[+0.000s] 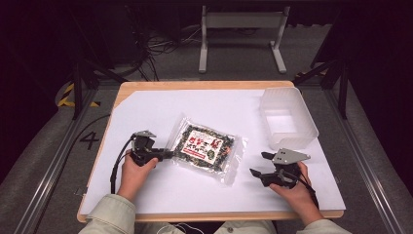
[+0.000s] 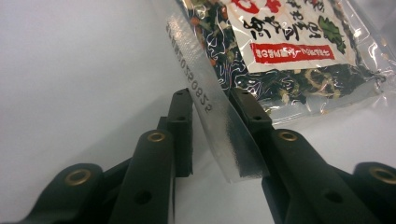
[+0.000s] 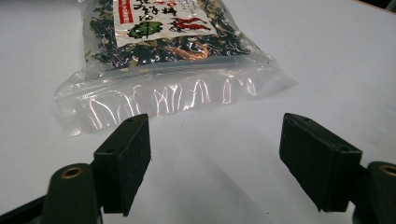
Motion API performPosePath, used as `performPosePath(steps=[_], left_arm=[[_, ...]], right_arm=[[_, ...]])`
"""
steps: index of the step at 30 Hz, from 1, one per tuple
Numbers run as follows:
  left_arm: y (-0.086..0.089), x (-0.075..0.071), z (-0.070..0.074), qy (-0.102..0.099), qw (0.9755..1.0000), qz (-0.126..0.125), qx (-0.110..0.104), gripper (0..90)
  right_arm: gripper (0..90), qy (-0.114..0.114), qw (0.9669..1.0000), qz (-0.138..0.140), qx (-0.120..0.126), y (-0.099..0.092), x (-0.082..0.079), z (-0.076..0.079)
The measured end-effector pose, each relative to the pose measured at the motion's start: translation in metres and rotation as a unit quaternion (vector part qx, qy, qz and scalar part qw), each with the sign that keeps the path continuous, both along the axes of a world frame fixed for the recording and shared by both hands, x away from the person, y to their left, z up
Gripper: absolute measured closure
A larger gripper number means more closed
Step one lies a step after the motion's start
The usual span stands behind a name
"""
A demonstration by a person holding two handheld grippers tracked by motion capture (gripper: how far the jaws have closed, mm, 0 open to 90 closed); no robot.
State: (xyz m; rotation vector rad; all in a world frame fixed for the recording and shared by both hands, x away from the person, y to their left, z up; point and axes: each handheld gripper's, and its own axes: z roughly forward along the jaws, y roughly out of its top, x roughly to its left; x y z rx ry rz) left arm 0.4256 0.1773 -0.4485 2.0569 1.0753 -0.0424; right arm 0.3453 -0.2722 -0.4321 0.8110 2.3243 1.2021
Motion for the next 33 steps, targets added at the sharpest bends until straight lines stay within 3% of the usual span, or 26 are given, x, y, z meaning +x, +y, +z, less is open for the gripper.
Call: performPosePath(steps=[5, 15, 19, 22, 26, 33], left_arm=[[0.001, -0.001, -0.001, 0.01, 0.9999, 0.009, -0.011, 76.9], [0.0, -0.005, 0.0, -0.005, 0.9989, 0.037, -0.027, 88.9], [-0.001, -0.008, 0.003, -0.025, 0.9983, 0.044, -0.028, 89.3], [0.002, -0.013, 0.012, -0.045, 0.9964, 0.05, -0.051, 89.5], [0.003, -0.018, 0.024, -0.073, 0.9947, 0.041, -0.061, 89.5], [0.003, -0.031, 0.049, -0.121, 0.9888, 0.023, -0.083, 89.6]], right_arm=[[24.3, 0.001, 1.0, 0.001, 0.0, 0.001, 0.001, 0.0], [24.2, 0.002, 1.0, 0.0, 0.001, -0.001, 0.0, -0.001], [24.2, 0.002, 1.0, -0.001, 0.001, -0.001, 0.0, -0.001], [24.2, 0.002, 1.0, -0.001, 0.0, -0.001, 0.0, -0.001], [27.1, 0.002, 1.0, 0.001, -0.002, -0.001, -0.001, 0.0], [31.0, 0.002, 1.0, 0.006, -0.003, -0.001, -0.001, 0.0]])
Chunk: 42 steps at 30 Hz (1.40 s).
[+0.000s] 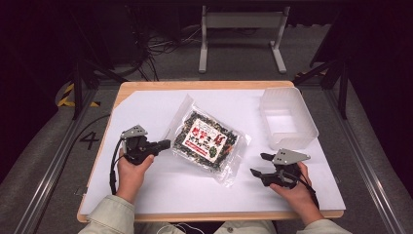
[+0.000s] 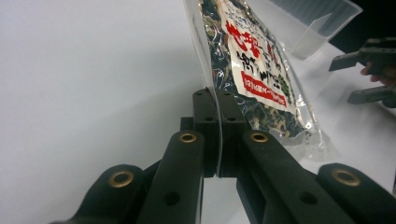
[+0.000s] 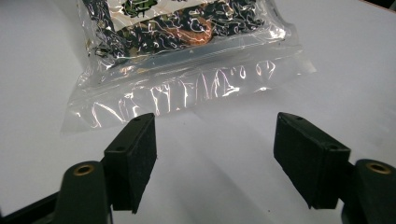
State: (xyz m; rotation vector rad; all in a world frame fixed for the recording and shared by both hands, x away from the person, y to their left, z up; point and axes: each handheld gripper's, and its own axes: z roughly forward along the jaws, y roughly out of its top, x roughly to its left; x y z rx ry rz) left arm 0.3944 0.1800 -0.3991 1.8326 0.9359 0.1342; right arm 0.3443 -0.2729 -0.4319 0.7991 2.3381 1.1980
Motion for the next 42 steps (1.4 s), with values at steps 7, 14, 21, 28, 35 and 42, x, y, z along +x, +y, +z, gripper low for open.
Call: performPosePath(steps=[7, 14, 21, 28, 35, 42], left_arm=[[0.002, -0.015, 0.03, -0.053, 0.9982, -0.018, -0.024, 89.8], [0.003, -0.027, 0.053, -0.081, 0.9958, -0.03, -0.029, 89.8], [0.001, -0.042, 0.076, -0.116, 0.9927, -0.031, 0.006, 89.8], [-0.001, -0.05, 0.095, -0.13, 0.9902, -0.041, 0.031, 89.8], [-0.005, -0.051, 0.108, -0.131, 0.9893, -0.049, 0.039, 89.8], [-0.006, -0.056, 0.112, -0.131, 0.9888, -0.057, 0.041, 89.7]], right_arm=[[34.6, -0.002, 1.0, 0.006, 0.004, 0.0, -0.002, 0.002], [36.6, -0.003, 0.9999, 0.01, 0.009, 0.001, -0.003, 0.004], [37.0, -0.001, 0.9998, 0.013, 0.013, 0.002, -0.004, 0.005], [37.7, 0.001, 0.9996, 0.016, 0.022, 0.002, -0.005, 0.007], [38.5, -0.002, 0.9994, 0.019, 0.031, 0.002, -0.005, 0.011], [38.7, -0.011, 0.9986, 0.026, 0.045, 0.004, -0.007, 0.02]])
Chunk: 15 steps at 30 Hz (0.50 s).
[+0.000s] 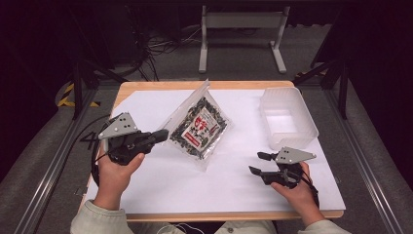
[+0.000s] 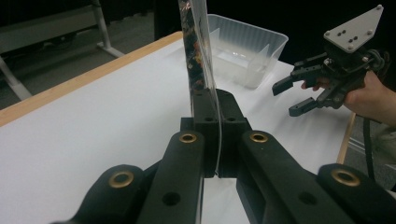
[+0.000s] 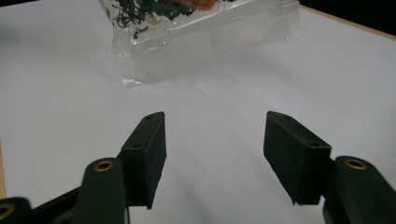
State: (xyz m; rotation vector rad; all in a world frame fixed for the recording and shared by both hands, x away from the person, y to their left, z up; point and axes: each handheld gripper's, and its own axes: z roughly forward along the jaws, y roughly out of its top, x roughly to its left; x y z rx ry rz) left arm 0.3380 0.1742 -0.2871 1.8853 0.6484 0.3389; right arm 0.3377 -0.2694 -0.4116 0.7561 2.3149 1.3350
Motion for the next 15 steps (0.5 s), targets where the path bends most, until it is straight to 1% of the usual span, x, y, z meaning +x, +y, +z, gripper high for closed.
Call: performPosePath(steps=[5, 8, 10, 12, 15], left_arm=[[0.002, 0.0, -0.001, 0.001, 1.0, -0.002, -0.005, 89.8], [0.002, -0.001, 0.0, 0.001, 1.0, -0.005, -0.005, 89.7], [0.002, -0.002, 0.0, 0.001, 1.0, -0.007, -0.007, 89.7], [0.002, -0.002, 0.001, 0.0, 0.9999, -0.01, -0.006, 89.7], [0.002, -0.003, 0.001, 0.001, 0.9999, -0.011, -0.01, 89.7]], right_arm=[[37.2, -0.013, 0.9999, 0.005, 0.009, 0.003, -0.001, 0.013], [35.7, -0.022, 0.9996, 0.013, 0.01, 0.008, 0.0, 0.024], [33.5, -0.032, 0.9992, 0.019, 0.015, 0.012, 0.002, 0.034], [30.2, -0.032, 0.9988, 0.029, 0.024, 0.017, 0.007, 0.044], [28.2, -0.036, 0.998, 0.039, 0.034, 0.024, 0.013, 0.059]])
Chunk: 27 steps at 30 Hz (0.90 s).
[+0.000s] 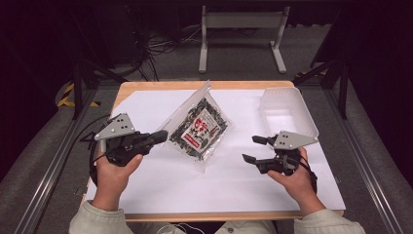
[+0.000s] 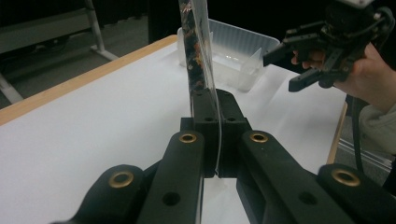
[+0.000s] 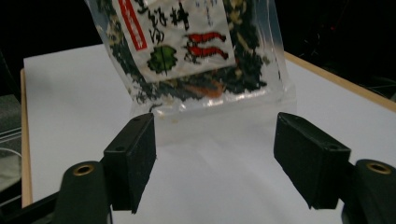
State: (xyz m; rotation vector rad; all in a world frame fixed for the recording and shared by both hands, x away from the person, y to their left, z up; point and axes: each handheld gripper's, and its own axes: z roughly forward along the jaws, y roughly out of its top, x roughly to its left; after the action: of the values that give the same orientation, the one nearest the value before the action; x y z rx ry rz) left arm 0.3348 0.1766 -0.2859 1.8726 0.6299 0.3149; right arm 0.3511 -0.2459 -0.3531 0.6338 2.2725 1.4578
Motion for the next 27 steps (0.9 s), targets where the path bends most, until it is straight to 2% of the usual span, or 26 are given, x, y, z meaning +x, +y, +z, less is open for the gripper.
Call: performPosePath(steps=[2, 3, 4, 10, 16, 27], left_arm=[[0.0, 0.0, 0.0, 0.0, 1.0, -0.002, 0.0, 89.7], [0.0, 0.0, 0.001, 0.0, 1.0, -0.005, 0.0, 89.7], [0.001, 0.0, 0.001, -0.002, 1.0, -0.007, 0.002, 89.7], [-0.002, -0.005, 0.006, 0.0, 0.9998, -0.022, 0.004, 89.6], [-0.003, -0.007, 0.008, 0.007, 0.9994, -0.034, -0.003, 89.6], [-0.006, -0.012, 0.011, 0.006, 0.9987, -0.051, -0.004, 89.6]], right_arm=[[27.9, -0.003, 1.0, 0.003, 0.003, 0.002, 0.002, 0.005], [26.7, -0.01, 0.9999, 0.009, 0.005, 0.007, 0.007, 0.016], [26.2, -0.011, 0.9999, 0.012, 0.006, 0.01, 0.008, 0.02], [23.3, -0.02, 0.9994, 0.022, 0.015, 0.023, 0.019, 0.041], [21.8, -0.026, 0.9986, 0.038, 0.025, 0.038, 0.027, 0.056], [16.6, -0.044, 0.9971, 0.061, 0.016, 0.066, 0.036, 0.071]])
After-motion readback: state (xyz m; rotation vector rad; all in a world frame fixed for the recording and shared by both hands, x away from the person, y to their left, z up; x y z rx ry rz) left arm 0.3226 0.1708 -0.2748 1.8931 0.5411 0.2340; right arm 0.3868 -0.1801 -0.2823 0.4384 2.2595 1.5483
